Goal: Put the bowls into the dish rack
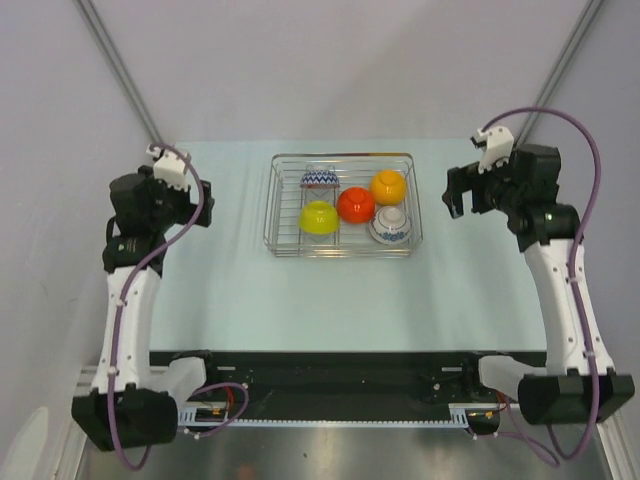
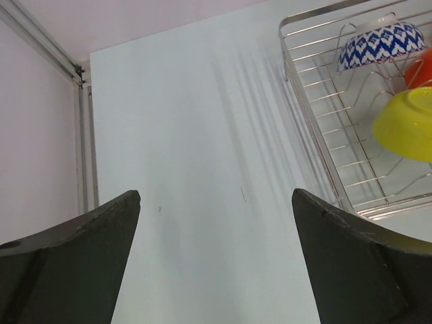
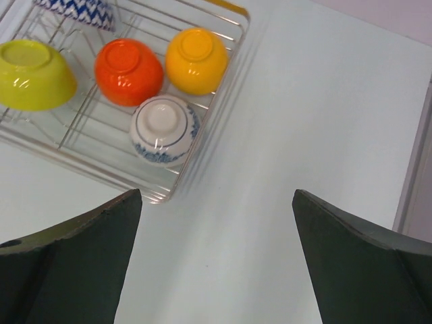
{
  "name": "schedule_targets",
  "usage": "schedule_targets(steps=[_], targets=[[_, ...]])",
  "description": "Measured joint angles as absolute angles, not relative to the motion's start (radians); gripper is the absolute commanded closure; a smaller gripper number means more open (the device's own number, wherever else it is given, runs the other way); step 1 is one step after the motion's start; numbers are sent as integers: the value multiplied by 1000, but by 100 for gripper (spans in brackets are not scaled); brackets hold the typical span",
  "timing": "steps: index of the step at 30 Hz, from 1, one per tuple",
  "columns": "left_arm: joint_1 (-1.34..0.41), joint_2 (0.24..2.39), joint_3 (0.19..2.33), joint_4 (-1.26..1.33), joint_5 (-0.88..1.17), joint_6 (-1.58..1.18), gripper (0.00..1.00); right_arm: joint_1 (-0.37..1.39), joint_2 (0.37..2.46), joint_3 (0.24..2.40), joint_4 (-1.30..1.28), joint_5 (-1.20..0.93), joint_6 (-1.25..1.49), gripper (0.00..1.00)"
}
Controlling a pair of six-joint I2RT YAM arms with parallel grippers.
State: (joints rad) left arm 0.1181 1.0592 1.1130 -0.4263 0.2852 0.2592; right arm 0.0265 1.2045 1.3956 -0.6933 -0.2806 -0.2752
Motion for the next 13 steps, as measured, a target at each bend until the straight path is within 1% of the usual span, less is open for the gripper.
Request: schedule_targets(steps=[3,5,13], targets=[[141,949,1029,-427,302,258,0,15,1079,1295,-725,-324,-298,0],[143,898,1000,-429,316,258,0,13,1030,1252,-747,-342,-307,0],[147,823,942,-424,321,245,0,11,1008,1198,-768,-390,-307,0]])
